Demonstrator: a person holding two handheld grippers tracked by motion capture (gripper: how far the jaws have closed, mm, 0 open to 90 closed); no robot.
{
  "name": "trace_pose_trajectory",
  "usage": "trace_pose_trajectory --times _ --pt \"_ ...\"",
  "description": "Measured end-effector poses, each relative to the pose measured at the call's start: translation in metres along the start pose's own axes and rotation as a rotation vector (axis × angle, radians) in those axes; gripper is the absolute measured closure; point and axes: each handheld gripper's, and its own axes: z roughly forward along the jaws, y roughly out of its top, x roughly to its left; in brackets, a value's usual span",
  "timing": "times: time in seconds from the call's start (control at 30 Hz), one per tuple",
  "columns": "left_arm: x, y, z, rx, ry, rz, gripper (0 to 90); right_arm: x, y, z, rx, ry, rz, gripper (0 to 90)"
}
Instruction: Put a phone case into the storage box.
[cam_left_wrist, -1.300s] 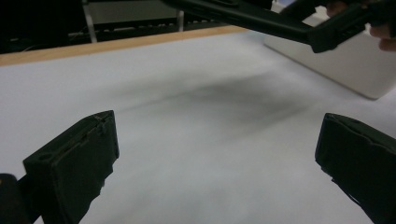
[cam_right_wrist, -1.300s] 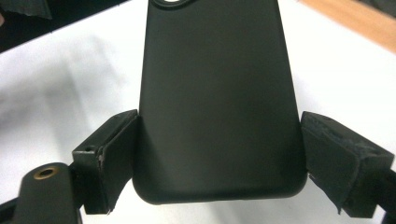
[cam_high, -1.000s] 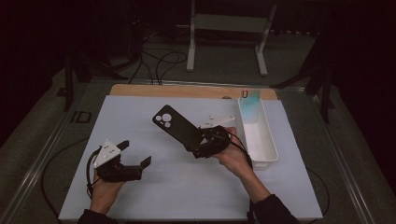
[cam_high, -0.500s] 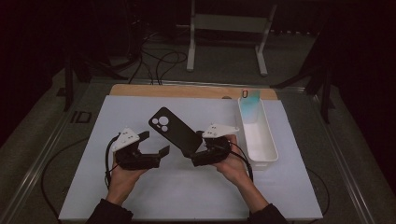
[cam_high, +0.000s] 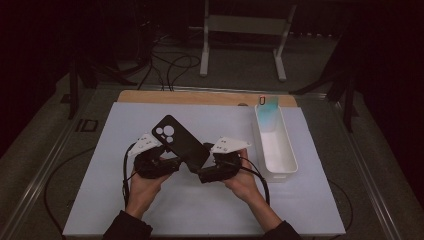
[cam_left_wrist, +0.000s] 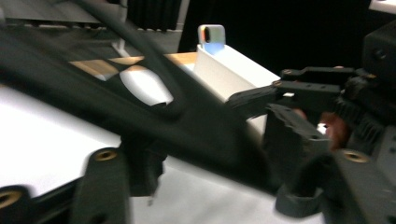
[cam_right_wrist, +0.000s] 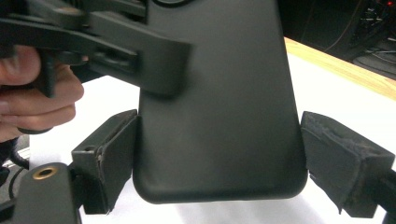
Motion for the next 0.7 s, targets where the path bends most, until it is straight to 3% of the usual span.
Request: trace_pose_trajectory --times 0.3,0.5,0.7 --pt "-0.005 0.000 0.004 -0.022 -0.020 0.004 77.6 0.010 -0.003 0.011 -0.011 -0.017 0.031 14.3" --pt "-0.009 0.000 0.006 -0.016 -0.028 0.025 84.5 0.012 -0.004 0.017 -0.003 -0.025 0.045 14.0" --pt "-0.010 -0.001 0.007 -0.011 -0.017 0.049 85.8 0.011 -0.004 0.020 0.006 -0.025 0.050 12.6"
